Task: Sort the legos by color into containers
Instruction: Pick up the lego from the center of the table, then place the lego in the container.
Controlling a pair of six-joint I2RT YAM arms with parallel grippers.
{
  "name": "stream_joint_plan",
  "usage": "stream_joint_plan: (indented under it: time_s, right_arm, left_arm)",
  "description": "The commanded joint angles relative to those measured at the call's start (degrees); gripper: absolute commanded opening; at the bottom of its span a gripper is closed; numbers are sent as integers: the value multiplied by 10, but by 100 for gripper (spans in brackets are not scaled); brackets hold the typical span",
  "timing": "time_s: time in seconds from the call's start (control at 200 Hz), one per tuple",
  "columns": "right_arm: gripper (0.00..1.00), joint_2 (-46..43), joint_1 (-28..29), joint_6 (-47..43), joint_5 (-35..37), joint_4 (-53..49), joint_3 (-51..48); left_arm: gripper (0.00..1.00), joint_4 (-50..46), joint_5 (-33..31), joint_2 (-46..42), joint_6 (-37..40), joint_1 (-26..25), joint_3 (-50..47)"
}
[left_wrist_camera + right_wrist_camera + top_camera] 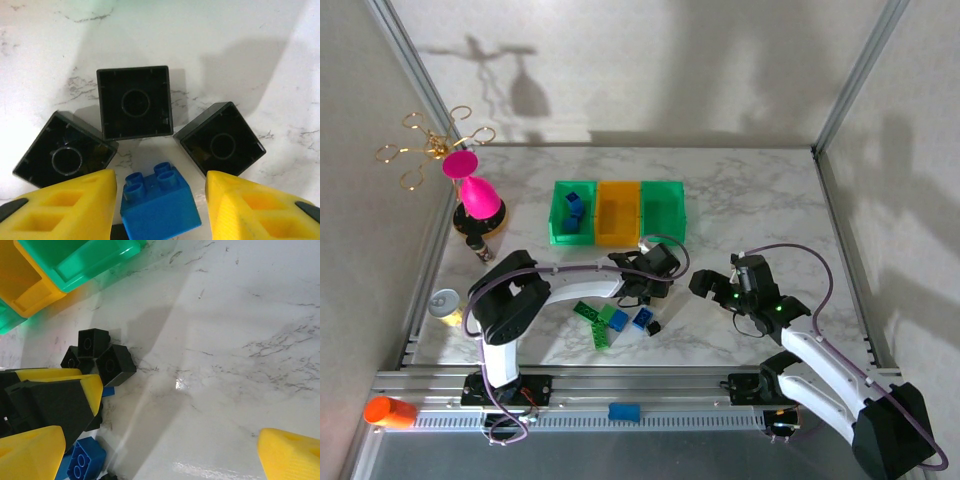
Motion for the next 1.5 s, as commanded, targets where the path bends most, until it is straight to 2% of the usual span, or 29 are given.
stream_joint_plan:
  time_s: [0.0,0.531,0.721,0.981,1.186,1.387,1.497]
  right_arm:
    - [99,-7,-4,-5,-11,3,-13]
    - [99,-11,-5,-7,-7,5,-11]
    - [99,-13,-5,-16,-2,0,0]
    - [99,-2,-4,-53,-32,40,28]
    - [99,67,24,-67,-62,109,66]
    - [99,140,82,-63,-51,162,108]
    - [99,179,103,-52,-55,195,129]
  left_arm:
    - [48,-16,-17,15,7,1,15]
    - [35,-7,-10,-11,4,4,3]
    - [34,0,-4,-36,0,10,-1]
    - [34,-14,-10,-100,5,30,-7]
    - [34,-47,-39,-159,24,82,-12]
    - [34,-66,-55,-209,52,171,-25]
    - [35,-66,-67,-207,67,225,-23]
